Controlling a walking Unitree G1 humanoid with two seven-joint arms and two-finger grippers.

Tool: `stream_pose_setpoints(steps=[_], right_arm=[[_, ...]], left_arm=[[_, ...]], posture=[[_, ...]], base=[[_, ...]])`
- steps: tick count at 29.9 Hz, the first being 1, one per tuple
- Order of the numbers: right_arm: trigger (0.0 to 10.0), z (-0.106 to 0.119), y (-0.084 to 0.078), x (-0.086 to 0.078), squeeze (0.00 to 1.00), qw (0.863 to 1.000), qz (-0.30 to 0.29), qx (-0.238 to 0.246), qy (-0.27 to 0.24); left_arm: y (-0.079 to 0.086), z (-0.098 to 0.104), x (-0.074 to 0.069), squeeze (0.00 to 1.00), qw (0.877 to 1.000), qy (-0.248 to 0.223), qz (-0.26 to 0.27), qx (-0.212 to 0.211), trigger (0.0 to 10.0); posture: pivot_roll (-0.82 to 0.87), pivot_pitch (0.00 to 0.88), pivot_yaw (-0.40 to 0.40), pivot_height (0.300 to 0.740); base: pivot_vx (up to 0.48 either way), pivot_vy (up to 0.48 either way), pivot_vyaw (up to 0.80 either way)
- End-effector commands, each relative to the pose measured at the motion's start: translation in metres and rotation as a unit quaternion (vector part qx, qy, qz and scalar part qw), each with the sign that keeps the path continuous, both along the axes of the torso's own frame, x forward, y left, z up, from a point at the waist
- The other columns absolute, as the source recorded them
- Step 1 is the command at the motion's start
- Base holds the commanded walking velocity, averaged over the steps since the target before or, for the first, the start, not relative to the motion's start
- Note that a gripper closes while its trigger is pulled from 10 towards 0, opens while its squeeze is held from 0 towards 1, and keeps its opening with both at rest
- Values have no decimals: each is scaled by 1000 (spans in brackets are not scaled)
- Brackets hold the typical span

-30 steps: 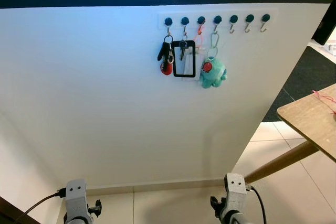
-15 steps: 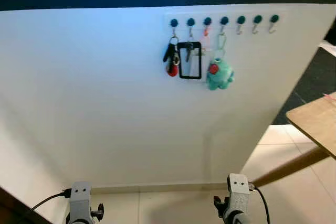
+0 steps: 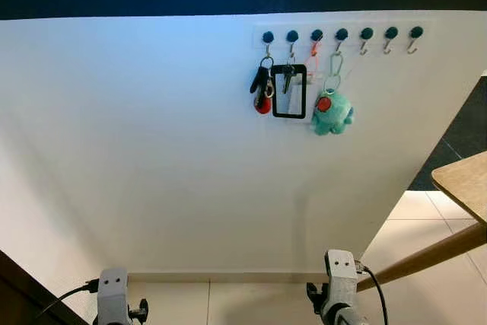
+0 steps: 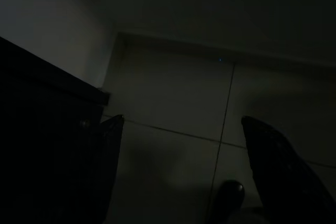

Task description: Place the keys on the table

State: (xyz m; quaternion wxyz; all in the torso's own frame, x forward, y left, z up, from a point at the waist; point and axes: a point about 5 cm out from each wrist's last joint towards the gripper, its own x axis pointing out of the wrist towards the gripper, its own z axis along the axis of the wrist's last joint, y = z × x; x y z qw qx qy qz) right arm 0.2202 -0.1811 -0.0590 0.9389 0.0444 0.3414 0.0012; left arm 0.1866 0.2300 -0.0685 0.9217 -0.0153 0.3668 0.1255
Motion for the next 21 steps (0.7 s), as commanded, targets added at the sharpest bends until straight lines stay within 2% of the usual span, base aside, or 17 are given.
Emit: stream_pose_setpoints(steps=[1, 7, 10, 21], right_arm=[[10000, -1, 4, -1, 0, 1000, 5, 3, -1], [10000, 0, 4, 0, 0, 1000, 7, 3, -3], [10000, 0, 4, 0, 0, 1000, 8, 2, -4], [10000, 1, 4, 2, 0, 1000, 11, 0, -7]], left_arm=[[0, 1, 2, 0, 1000, -3, 14, 0, 10000], [5, 3, 5, 0, 1000, 3, 29, 11, 10000], [8, 2, 4, 0, 998, 12, 55, 16, 10000], [9, 6, 9, 0, 997, -3, 81, 18, 10000]], posture=[[38, 18, 6, 740], [37, 20, 8, 740], [36, 24, 8, 740], [34, 30, 7, 740]], base=[[0, -480, 0], [0, -480, 0], [0, 0, 0], [0, 0, 0]])
